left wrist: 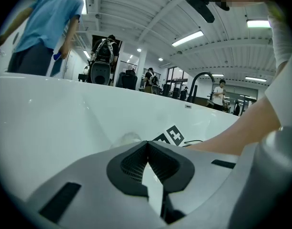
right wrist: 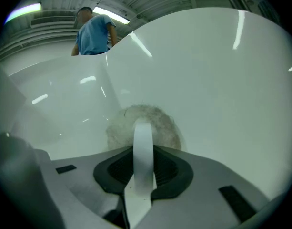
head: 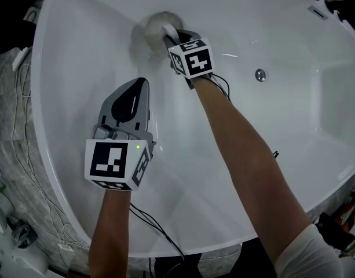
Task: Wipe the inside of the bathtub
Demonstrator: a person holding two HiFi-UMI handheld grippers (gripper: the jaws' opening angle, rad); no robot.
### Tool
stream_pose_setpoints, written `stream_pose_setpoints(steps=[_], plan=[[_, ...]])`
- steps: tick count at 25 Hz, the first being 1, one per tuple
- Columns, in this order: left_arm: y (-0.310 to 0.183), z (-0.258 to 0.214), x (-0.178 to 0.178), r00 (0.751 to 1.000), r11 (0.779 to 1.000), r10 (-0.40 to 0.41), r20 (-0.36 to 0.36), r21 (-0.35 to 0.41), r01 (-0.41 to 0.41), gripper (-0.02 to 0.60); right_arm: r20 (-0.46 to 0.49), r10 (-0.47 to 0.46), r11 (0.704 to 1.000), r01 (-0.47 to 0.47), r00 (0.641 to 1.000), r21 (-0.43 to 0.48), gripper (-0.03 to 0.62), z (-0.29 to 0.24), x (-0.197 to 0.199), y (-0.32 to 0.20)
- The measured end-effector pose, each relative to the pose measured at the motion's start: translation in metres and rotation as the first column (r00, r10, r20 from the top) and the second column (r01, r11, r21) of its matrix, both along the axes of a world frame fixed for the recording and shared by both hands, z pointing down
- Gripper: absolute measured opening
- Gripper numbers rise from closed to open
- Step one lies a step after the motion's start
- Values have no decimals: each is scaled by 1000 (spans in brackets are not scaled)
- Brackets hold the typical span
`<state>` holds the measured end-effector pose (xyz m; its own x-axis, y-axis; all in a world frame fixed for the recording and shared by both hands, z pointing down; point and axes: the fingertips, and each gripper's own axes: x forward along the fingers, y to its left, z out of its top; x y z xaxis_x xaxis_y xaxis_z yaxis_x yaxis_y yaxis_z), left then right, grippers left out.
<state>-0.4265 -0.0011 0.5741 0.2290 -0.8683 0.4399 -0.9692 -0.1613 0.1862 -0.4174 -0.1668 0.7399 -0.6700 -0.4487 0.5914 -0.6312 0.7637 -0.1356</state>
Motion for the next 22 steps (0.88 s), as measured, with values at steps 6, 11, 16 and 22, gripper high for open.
stream_pose_setpoints(steps=[6,11,16,22], plan=[[4,-3,12,1000,1000,2,6,-1,-2,12,-10,24,1000,-24,1000,7,95,-4,29,-6],[0,-5,33,1000,1000,7,10,0,-7,12,-17,45,999,-45,999,14,95,-7,59,-15],[-9,-6,59,1000,1000,20,14,2,-20,12,-17,61,998,-61,998,16,95,-9,91,-28],[-17,-9,88,999,999,33,22,-3,-33,12,-23,85,996,-84,996,15,95,-12,129,-40]])
